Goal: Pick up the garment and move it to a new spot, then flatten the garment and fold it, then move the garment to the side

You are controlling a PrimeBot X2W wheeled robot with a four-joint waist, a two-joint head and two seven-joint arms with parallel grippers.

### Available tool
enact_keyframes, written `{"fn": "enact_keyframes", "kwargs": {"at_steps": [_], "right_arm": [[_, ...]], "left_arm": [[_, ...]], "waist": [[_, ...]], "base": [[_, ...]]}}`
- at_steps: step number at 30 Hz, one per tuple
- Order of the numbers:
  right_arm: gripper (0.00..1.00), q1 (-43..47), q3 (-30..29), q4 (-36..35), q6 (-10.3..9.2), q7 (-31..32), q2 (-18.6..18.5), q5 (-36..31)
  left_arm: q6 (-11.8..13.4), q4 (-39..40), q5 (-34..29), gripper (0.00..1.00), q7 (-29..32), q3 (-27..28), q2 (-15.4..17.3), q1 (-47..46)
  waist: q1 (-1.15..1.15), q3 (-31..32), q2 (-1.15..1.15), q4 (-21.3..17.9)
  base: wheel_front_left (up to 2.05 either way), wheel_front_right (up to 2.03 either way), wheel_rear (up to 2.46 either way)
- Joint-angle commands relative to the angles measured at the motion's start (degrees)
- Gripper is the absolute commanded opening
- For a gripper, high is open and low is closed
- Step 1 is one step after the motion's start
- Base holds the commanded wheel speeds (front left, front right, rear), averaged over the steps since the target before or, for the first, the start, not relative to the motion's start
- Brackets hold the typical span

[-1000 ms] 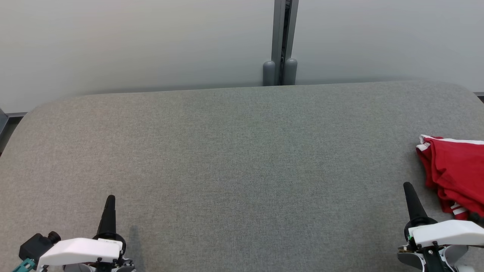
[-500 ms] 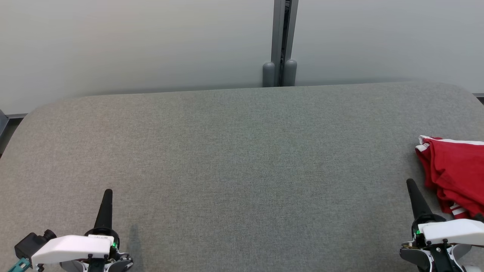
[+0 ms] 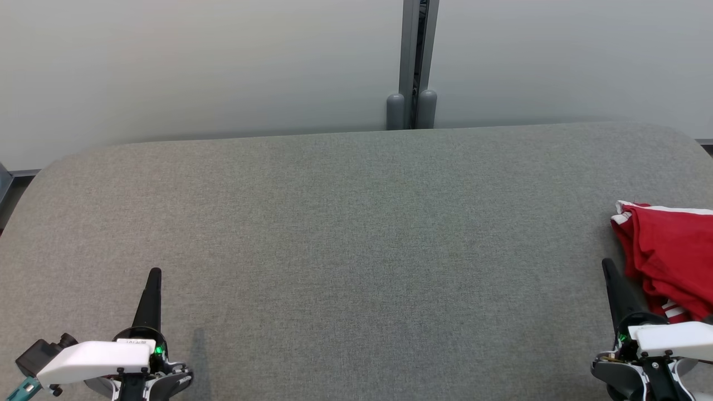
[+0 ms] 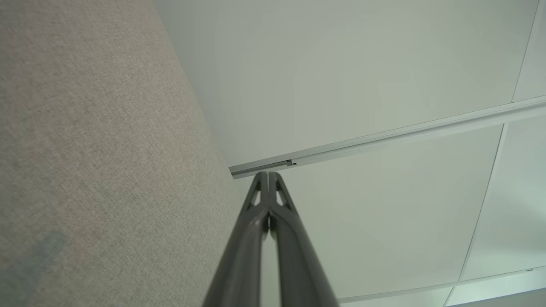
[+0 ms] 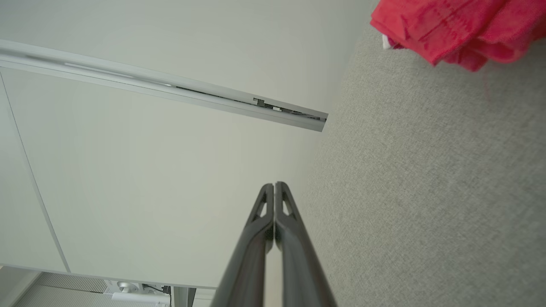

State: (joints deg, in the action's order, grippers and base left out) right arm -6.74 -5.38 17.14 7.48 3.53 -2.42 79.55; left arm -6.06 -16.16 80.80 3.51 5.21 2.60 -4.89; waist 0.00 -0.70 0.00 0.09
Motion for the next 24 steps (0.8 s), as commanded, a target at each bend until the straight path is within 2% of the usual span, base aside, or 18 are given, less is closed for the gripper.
{"fn": "enact_keyframes", "kwargs": {"at_steps": [1, 24], "right_arm": [[0.00, 0.13, -0.37, -0.85, 0.02, 0.38, -0.56, 1.46], [0.00, 0.64, -1.08, -2.97, 0.02, 2.71, -0.68, 11.05]], "left_arm": [[-0.53, 0.63, 1.09, 0.00, 0.37, 0.40, 0.34, -1.02], [-1.48, 2.02, 10.01, 0.00, 2.66, 1.28, 0.41, -1.68]], "waist": [[0.00, 0.02, 0.00, 0.00], [0.00, 0.43, 0.00, -0.07]], "base": [[0.00, 0.00, 0.00], [0.00, 0.00, 0.00]]}}
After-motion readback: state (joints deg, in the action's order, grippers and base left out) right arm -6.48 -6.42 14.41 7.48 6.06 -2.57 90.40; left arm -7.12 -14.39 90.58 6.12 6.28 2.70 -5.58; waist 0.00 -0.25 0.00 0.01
